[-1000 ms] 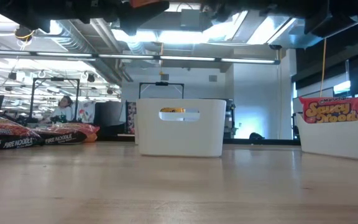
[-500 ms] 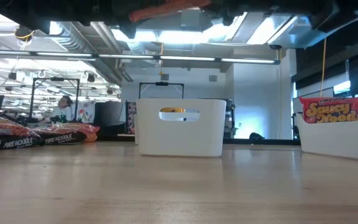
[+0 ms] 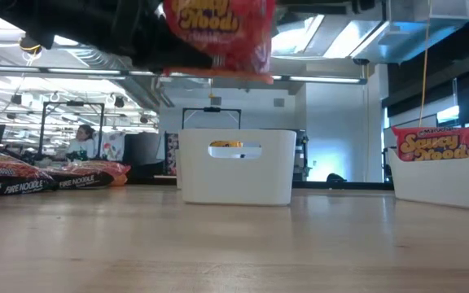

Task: Sort Maruchan noodles
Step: Put the orange noodle pack into the bottom right white bin

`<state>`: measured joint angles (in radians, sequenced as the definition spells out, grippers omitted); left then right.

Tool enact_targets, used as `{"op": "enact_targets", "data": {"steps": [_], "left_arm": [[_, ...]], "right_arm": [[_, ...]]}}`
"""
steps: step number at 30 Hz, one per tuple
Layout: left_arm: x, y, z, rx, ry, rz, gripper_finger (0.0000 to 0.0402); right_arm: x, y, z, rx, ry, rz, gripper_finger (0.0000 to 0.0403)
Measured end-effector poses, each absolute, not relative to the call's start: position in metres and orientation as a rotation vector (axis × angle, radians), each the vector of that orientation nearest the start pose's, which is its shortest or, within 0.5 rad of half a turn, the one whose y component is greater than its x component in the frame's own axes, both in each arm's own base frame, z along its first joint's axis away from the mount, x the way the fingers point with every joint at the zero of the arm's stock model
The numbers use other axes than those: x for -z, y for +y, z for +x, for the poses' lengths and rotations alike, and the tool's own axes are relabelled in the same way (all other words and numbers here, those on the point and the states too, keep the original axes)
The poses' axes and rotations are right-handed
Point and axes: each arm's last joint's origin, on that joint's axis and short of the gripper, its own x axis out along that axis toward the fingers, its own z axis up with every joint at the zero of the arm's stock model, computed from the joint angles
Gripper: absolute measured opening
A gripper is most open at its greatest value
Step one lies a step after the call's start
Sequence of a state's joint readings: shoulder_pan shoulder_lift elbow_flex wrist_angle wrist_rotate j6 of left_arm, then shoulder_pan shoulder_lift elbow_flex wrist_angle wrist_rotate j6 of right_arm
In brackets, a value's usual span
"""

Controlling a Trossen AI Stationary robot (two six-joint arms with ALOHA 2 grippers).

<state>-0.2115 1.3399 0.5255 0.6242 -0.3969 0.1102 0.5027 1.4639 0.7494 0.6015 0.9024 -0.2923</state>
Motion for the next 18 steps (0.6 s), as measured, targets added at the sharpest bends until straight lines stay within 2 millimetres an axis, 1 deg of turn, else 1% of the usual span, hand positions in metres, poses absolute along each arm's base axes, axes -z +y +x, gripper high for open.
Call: {"op": "enact_targets", "data": {"steps": [2, 5, 7, 9, 11, 13, 18], "left_arm": [[-0.203, -0.044, 0.260, -0.181, 0.220, 0.181, 0.0086], [-0.200, -0.044, 0.259, -0.177, 0.253, 0.192, 0.0086], [-0.198, -0.044, 0.259, -0.174, 0.268, 0.198, 0.0086], [-0.198, -0.044, 0.259, -0.175, 0.268, 0.198, 0.0086], [-0.198, -0.044, 0.259, -0.174, 0.272, 0.200, 0.0086], [-0.198, -0.044, 0.259, -0.173, 0.271, 0.200, 0.0086], [-0.198, -0.044, 0.259, -0.171, 0.275, 0.209, 0.0086]], "right_arm": [[-0.241, 0.128, 0.273, 0.417, 0.149, -0.365, 0.0281], [-0.241, 0.128, 0.273, 0.414, 0.150, -0.370, 0.0282], [-0.249, 0.126, 0.279, 0.386, 0.140, -0.363, 0.0282], [-0.264, 0.123, 0.289, 0.336, 0.131, -0.352, 0.0282], [-0.280, 0.119, 0.301, 0.285, 0.174, -0.351, 0.0282], [-0.296, 0.111, 0.316, 0.234, 0.252, -0.324, 0.0282], [-0.332, 0.084, 0.354, 0.169, 0.457, -0.213, 0.0282]]}}
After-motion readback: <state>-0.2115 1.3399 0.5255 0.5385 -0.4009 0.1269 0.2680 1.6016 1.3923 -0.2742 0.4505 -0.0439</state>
